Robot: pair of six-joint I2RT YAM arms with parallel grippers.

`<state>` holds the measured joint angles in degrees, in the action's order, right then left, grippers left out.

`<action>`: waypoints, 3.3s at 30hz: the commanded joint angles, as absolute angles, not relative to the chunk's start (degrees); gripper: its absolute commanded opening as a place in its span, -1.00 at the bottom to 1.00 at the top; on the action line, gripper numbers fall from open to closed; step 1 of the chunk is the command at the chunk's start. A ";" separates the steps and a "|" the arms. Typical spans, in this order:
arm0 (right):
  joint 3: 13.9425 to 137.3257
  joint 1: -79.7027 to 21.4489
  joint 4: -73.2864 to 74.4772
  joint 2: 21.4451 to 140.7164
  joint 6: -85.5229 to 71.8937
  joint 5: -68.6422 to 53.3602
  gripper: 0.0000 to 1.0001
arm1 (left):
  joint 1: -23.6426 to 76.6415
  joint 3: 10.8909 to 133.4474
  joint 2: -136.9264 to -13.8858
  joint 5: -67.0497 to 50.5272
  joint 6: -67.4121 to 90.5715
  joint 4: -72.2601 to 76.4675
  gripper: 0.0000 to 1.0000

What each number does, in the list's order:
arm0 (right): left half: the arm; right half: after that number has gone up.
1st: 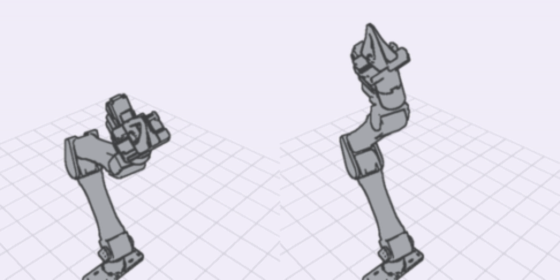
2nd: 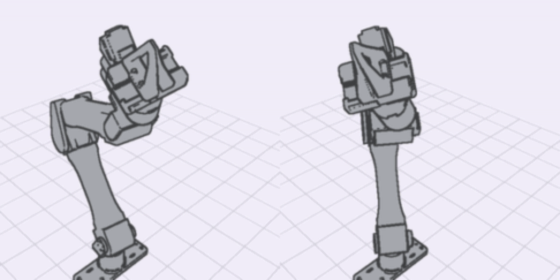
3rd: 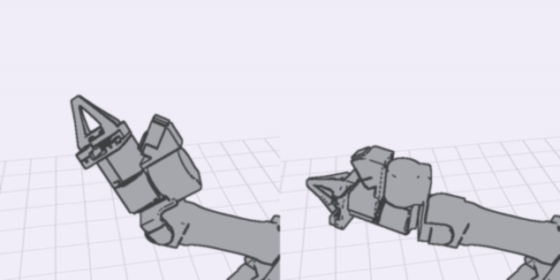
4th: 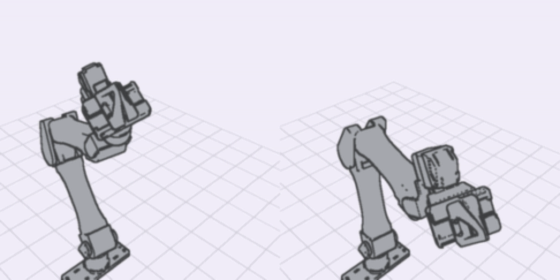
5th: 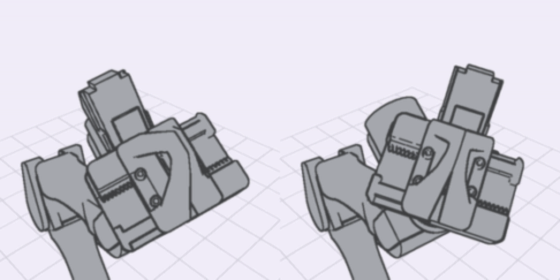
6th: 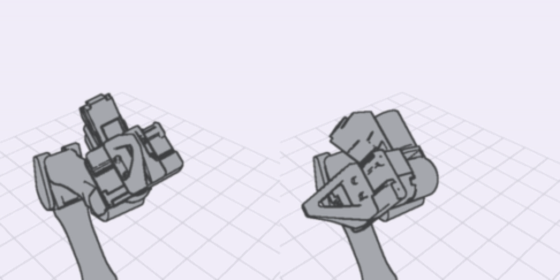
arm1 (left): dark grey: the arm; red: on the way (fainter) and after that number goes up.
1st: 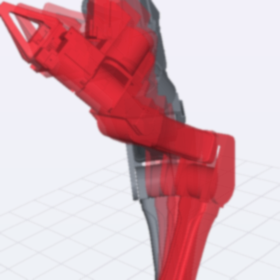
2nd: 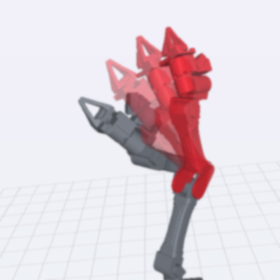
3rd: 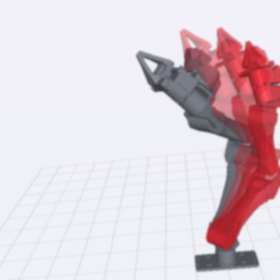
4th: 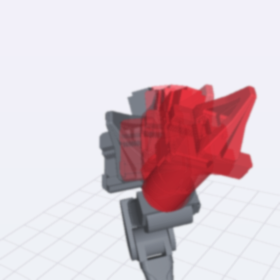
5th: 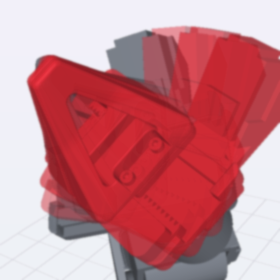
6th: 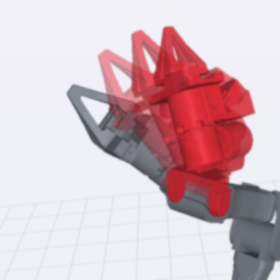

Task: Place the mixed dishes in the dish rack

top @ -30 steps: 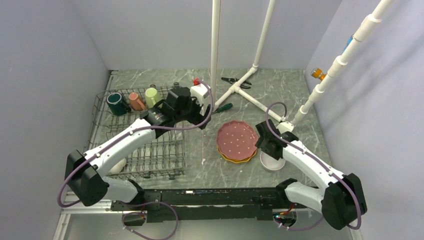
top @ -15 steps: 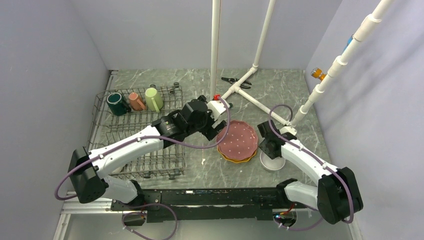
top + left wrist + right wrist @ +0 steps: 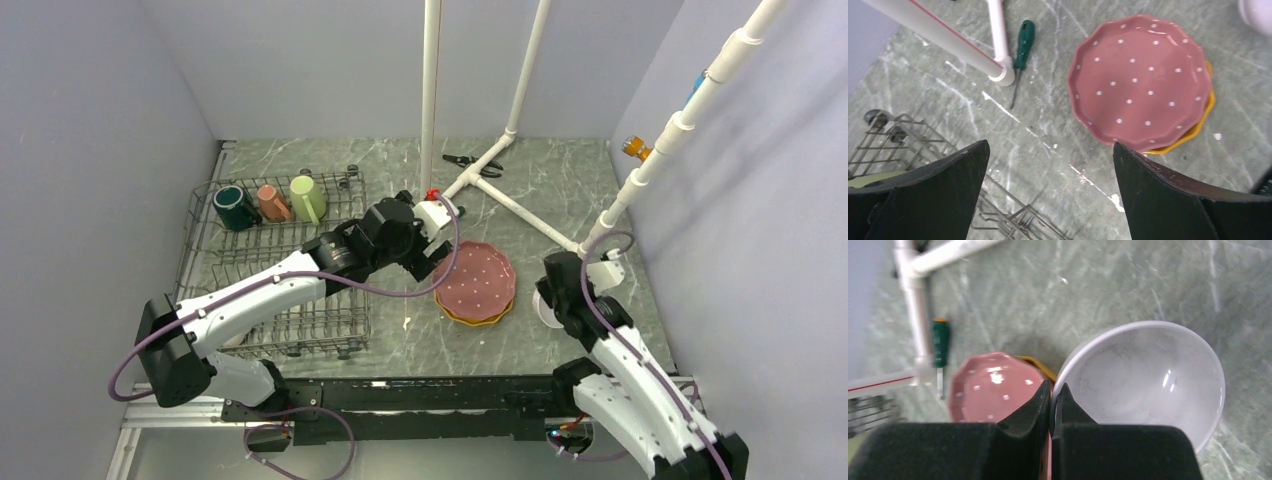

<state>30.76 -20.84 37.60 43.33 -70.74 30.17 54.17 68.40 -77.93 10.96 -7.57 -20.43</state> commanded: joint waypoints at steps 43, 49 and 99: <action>35.37 -33.62 -39.44 63.25 -109.95 -5.02 -1.00 | 45.09 65.60 -69.63 -8.63 3.65 -11.43 0.98; 36.21 -34.15 -40.77 65.38 -111.10 -5.39 -1.00 | 45.08 65.33 -69.10 -9.73 3.22 -10.90 0.98; 37.43 -36.61 -44.17 71.85 -113.29 -5.27 -0.77 | 45.96 64.43 -67.72 -0.18 0.75 -10.67 -1.00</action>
